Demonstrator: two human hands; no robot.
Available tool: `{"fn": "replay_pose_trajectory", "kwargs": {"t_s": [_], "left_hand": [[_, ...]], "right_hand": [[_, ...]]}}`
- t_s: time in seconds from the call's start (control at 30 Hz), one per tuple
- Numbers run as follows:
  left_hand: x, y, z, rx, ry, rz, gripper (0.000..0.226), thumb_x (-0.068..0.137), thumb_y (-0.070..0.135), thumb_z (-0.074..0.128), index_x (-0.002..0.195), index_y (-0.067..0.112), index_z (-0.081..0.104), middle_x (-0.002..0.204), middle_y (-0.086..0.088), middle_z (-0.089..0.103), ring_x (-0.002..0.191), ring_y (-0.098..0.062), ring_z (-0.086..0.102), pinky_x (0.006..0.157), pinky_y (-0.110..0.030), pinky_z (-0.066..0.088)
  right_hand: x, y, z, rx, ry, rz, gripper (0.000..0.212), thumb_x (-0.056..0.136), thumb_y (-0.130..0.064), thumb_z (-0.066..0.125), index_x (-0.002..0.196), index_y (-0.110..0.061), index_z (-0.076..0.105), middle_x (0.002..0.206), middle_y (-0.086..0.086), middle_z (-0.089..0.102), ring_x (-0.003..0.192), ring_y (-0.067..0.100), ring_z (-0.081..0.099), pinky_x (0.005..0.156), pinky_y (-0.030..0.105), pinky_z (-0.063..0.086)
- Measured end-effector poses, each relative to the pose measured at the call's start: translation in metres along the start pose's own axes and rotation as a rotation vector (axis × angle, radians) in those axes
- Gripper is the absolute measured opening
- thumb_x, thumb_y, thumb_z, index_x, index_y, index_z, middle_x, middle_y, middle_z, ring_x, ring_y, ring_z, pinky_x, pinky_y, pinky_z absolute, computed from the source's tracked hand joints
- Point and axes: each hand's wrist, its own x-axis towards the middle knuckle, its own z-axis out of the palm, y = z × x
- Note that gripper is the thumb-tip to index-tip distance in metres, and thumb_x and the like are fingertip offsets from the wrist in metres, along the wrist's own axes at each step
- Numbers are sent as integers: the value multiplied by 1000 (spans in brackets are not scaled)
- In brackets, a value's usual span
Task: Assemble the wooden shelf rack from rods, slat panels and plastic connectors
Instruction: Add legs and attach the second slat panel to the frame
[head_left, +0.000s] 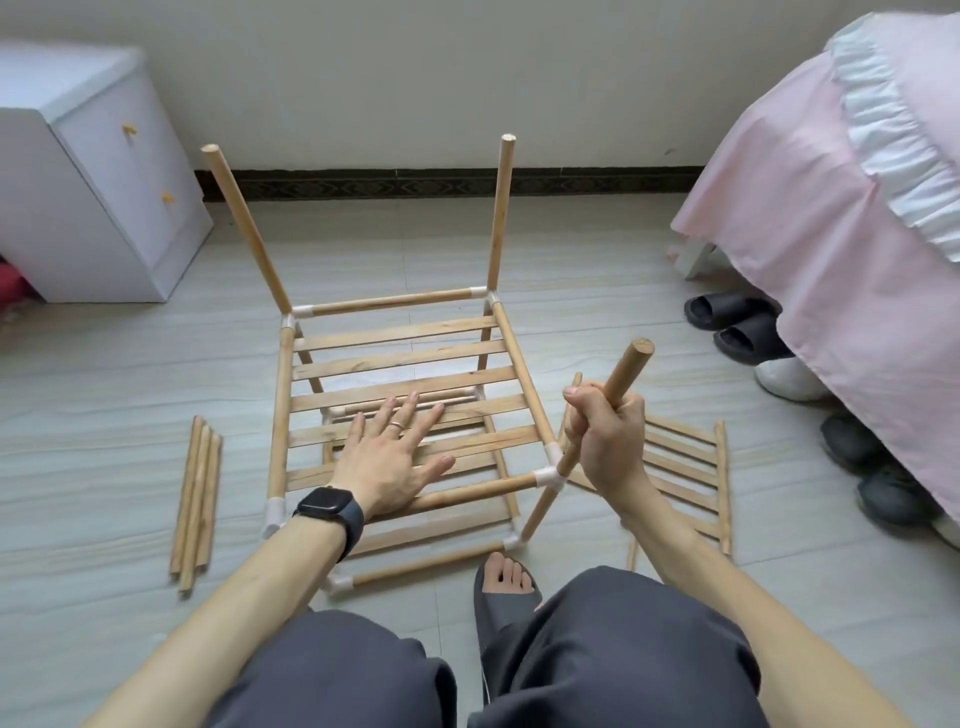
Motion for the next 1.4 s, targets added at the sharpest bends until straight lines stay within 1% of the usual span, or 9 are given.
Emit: {"fn": "replay_pose_trajectory", "kwargs": {"t_s": [0.1,0.2,0.33,0.47,0.63,0.87,1.03,1.17,1.4], "left_hand": [[-17,-11,-4,18,8,-21,63,100,69,19,157,51,0,169,5,-7,156,-19,-9,124,-53,-2],[-40,-31,-11,92,28,-43,58,103,63,17,158,47,11,170,3,1,156,-19,-4,124,-54,0],[-69,-59,-17,191,73,-82,56,104,58,18,155,37,28,168,1,16,156,-20,6,124,-54,6],[-88,-80,-12,98,95,-136,55,104,56,23,156,38,29,168,0,17,156,-19,6,123,-53,6],[-95,-96,-5,-56,213,-153,52,104,53,31,153,37,34,167,3,19,152,-19,20,124,-46,15],[-106,-137,12,-379,368,-312,43,107,43,30,144,33,48,147,5,49,133,-16,48,108,-34,41],[-109,-188,56,-330,166,-592,43,103,41,37,143,26,46,148,3,47,132,-21,47,106,-36,42],[-99,-219,96,-342,-47,-765,46,99,34,41,144,24,43,144,-4,48,132,-26,46,103,-39,44],[-54,-248,152,-298,-171,-900,47,101,37,44,145,21,41,142,-9,47,133,-27,45,100,-41,45]], "right_hand": [[-4,-5,-3,-185,39,51,40,91,-27,58,55,-13,48,51,2,45,49,22,43,54,41,40],[-19,8,-12,-496,95,78,28,97,-40,63,90,-15,52,85,0,58,74,16,59,67,34,51],[-56,37,-15,-585,163,138,26,92,-40,69,87,-28,47,83,-6,54,71,9,54,60,18,39],[-69,51,16,-670,-84,56,18,93,-31,67,80,-32,54,80,-12,59,79,0,60,63,11,43],[-44,48,83,-764,-397,-205,3,94,-26,65,94,-24,65,95,-13,60,96,10,56,83,28,49],[-1,56,182,-1078,-710,-401,37,96,-53,52,129,-38,63,142,-7,54,133,19,43,108,38,39],[11,82,229,-1221,-864,-405,57,97,-68,32,153,-52,30,169,-2,19,156,22,8,125,43,13],[0,109,230,-1230,-846,-393,60,92,-74,-5,150,-61,-7,170,-7,5,157,17,-2,125,41,-4],[2,111,228,-1167,-824,-391,61,98,-70,11,157,-54,13,168,-2,21,156,18,11,126,47,11]]}}
